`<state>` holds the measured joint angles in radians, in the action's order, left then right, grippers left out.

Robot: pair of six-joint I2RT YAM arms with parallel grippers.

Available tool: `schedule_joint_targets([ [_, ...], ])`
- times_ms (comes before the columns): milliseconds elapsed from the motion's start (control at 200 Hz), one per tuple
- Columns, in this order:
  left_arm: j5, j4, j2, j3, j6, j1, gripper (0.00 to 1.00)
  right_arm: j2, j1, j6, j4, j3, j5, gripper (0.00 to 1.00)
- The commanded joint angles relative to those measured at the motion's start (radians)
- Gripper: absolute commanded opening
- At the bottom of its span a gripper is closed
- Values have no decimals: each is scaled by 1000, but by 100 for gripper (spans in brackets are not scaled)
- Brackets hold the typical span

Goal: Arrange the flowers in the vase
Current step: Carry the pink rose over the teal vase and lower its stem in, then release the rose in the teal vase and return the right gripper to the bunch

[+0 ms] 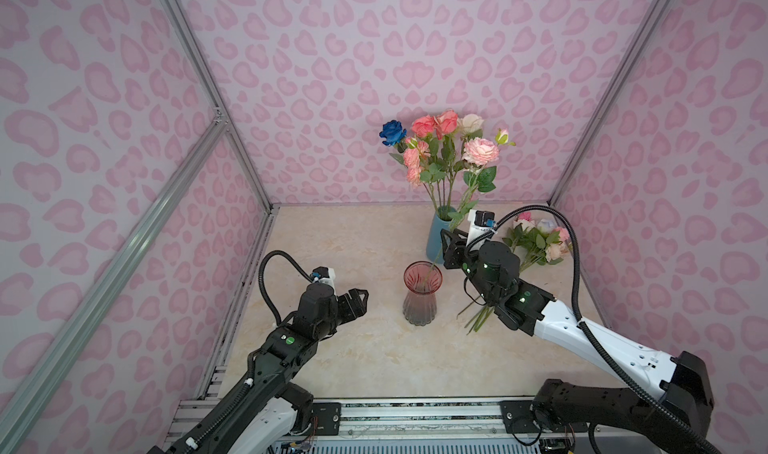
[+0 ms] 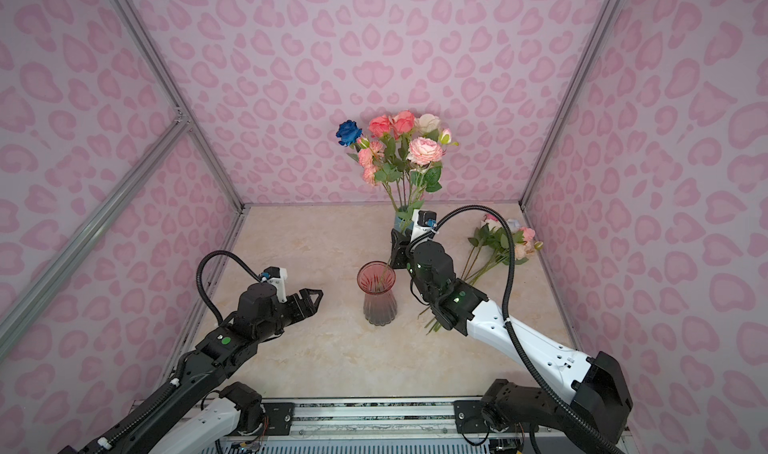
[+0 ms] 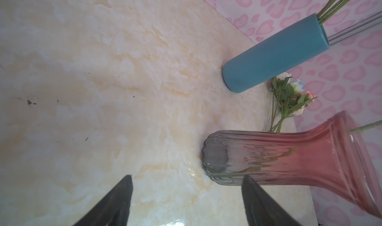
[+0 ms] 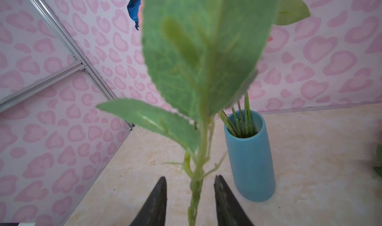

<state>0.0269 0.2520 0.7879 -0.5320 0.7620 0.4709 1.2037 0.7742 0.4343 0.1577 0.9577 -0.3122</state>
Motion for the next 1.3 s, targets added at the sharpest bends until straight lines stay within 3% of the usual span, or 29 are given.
schedule_joint_targets([
  [0,5,-48,3,4,-3,0,84,-13,1,1,-20,-1,21,43],
  [205,16,-59,10,3,-5,1,84,-29,2,-3,-92,14,16,53],
  [645,13,-67,47,-32,-30,0,84,-110,24,-58,-226,42,-24,59],
  [915,1,-62,31,-51,-41,-1,84,-288,7,-64,-341,-63,-190,57],
  [1000,2,-67,33,-58,-38,0,84,-323,-53,-11,-390,-118,-216,55],
  [1105,21,-83,42,-58,-29,0,83,-345,-191,68,-406,-195,-137,51],
  [1195,49,-96,56,-57,-17,0,83,-302,-355,150,-402,-224,13,37],
  [1250,74,-108,68,-50,-6,2,83,-224,-460,179,-405,-207,109,23],
  [1295,94,-119,79,-43,1,7,83,-153,-512,179,-406,-181,158,17],
])
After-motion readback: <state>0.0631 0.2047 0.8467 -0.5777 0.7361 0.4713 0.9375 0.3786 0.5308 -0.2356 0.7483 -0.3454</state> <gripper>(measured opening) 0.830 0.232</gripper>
